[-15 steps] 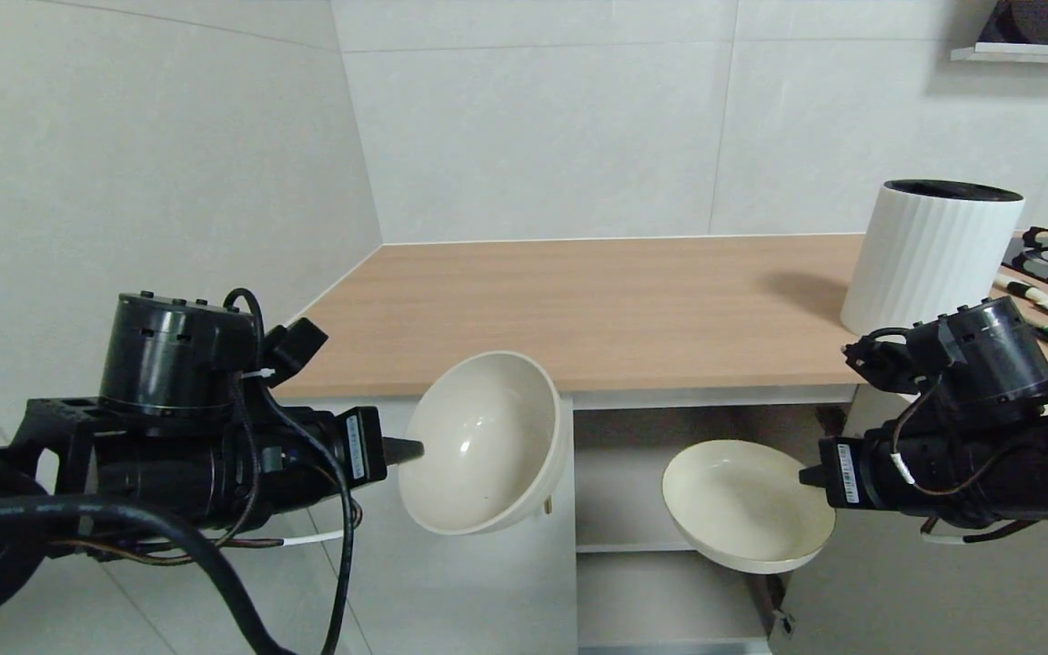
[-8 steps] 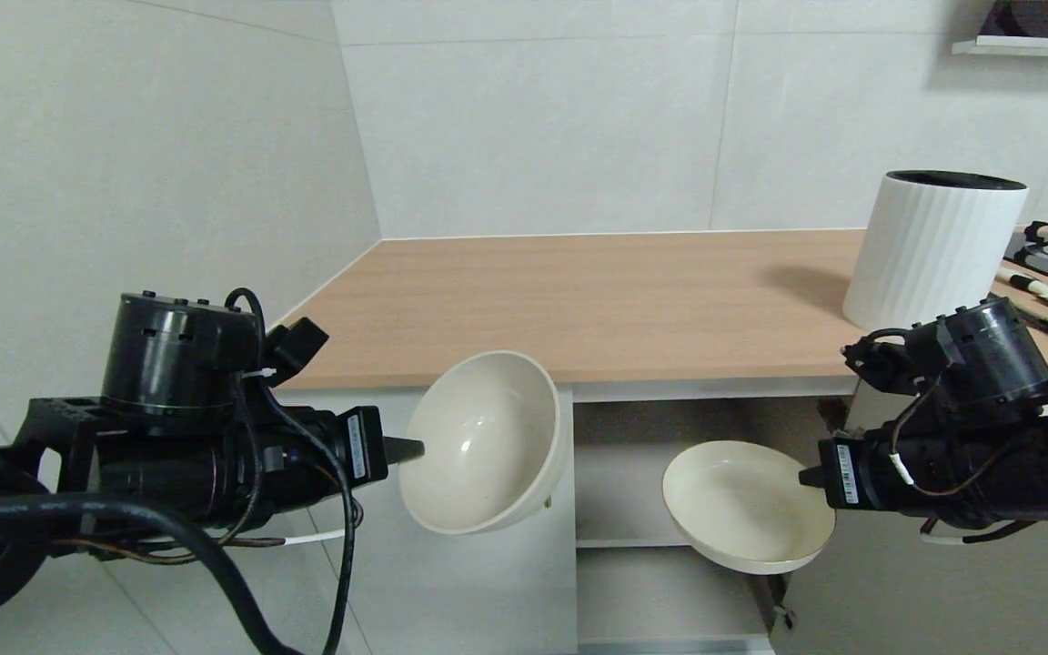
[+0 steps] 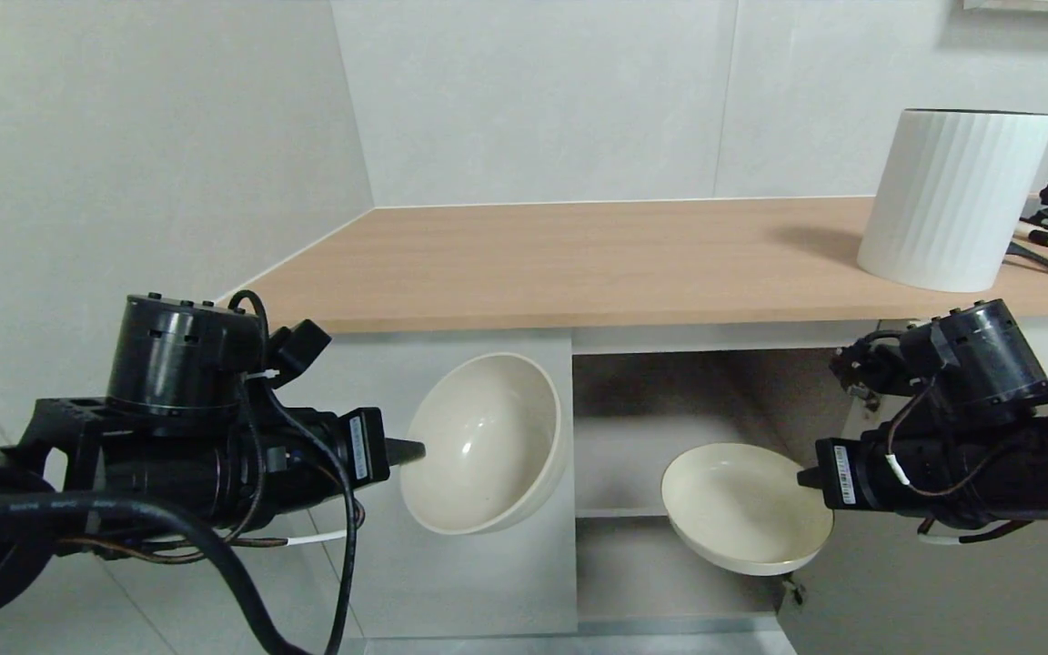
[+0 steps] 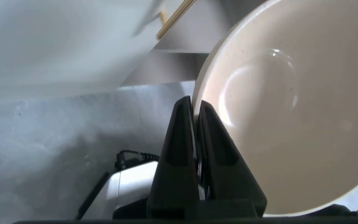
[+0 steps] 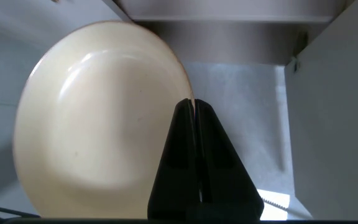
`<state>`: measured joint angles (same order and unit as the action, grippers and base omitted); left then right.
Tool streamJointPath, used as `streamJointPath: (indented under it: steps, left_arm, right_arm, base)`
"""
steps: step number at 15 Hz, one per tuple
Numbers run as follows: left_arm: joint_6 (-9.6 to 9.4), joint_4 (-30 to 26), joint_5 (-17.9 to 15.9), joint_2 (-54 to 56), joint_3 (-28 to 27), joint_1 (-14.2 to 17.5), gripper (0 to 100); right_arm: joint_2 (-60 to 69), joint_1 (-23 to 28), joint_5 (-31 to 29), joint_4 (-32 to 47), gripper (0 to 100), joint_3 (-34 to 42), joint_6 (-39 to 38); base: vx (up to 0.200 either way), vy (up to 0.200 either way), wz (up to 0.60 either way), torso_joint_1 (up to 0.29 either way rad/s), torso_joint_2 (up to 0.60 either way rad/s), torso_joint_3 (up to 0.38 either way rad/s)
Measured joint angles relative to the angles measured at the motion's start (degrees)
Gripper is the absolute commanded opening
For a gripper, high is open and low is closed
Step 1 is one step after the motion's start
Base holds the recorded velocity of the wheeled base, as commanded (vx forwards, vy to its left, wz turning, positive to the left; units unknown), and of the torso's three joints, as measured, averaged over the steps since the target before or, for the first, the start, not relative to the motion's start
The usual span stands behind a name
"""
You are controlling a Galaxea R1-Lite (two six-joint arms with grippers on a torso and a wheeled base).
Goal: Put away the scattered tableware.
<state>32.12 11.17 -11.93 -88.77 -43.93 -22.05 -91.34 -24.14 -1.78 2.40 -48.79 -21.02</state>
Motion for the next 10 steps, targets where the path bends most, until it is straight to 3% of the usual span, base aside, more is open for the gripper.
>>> streamJointPath:
  steps: [4, 10]
  left_arm:
    - [-0.02, 0.05, 0.0, -0.12, 0.02, 0.01, 0]
    - [0.01, 0.0, 0.34, -0.69, -0.63, 0.0, 0]
  right_arm:
    - [-0.38, 0.0, 0.01, -0.06, 0, 0.02, 0.02]
    - [-1.96, -0.02, 0.01, -3.08, 0, -0.16, -0.24]
  base:
    - [0.0, 0.0, 0.0, -0.073, 0.35, 0.268]
    - [0.0, 0.0, 0.0, -0.009, 0.03, 0.021]
